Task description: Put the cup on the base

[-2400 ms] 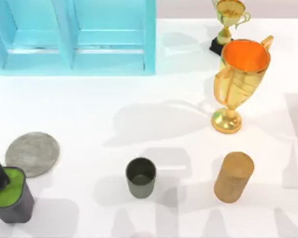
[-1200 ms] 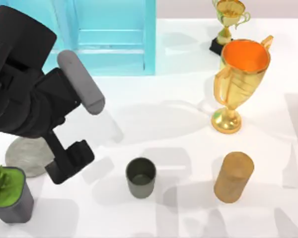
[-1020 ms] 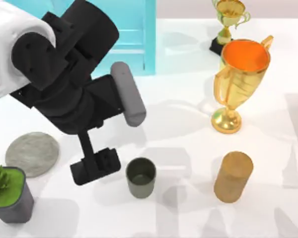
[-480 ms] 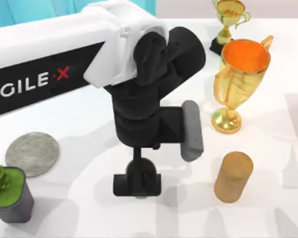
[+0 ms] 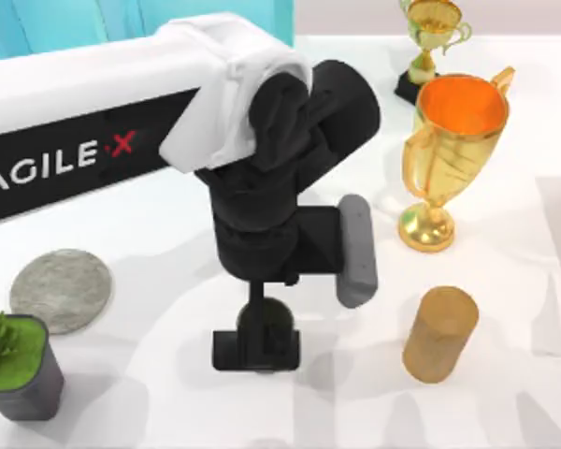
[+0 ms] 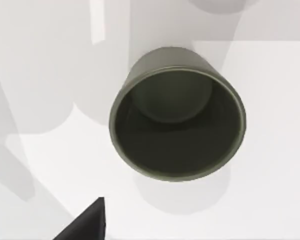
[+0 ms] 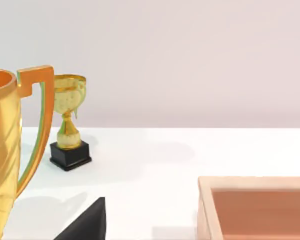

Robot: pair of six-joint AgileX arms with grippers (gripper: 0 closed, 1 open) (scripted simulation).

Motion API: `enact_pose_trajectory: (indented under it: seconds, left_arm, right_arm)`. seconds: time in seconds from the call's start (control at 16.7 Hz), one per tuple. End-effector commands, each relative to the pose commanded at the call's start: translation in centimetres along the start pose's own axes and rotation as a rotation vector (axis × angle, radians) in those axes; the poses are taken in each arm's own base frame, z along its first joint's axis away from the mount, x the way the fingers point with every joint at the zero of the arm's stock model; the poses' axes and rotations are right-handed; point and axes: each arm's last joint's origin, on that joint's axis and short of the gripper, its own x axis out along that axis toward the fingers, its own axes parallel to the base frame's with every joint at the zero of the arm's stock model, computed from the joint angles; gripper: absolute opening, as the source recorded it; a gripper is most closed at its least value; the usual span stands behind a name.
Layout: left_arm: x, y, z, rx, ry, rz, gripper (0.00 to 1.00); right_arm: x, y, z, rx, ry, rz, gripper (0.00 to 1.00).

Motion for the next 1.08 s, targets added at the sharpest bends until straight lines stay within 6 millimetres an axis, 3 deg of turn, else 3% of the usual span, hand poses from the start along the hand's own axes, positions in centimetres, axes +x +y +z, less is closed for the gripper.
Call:
enact_pose_trajectory:
  seconds: [0.42,0.6,0.84,1.08]
  left_arm:
    - [7.3,-0.1,0.2,0.008,0.002,-0.005,1.0]
    - [8.6,-0.7,0.4,0.005,-0.002,-0.002,1.0]
    - [8.6,-0.7,0.4,0.005,-0.002,-0.002,1.0]
    - [8.6,-0.7,0.4,0.005,-0.002,-0.002,0.7]
  right_arm:
    - [0.0,0.0,0.0,0.0,0.0,0.0,1.0]
    - [0.0,0.0,0.0,0.0,0.0,0.0,1.0]
    - [0.0,0.0,0.0,0.0,0.0,0.0,1.0]
    - [0.0,0.0,0.0,0.0,0.0,0.0,1.0]
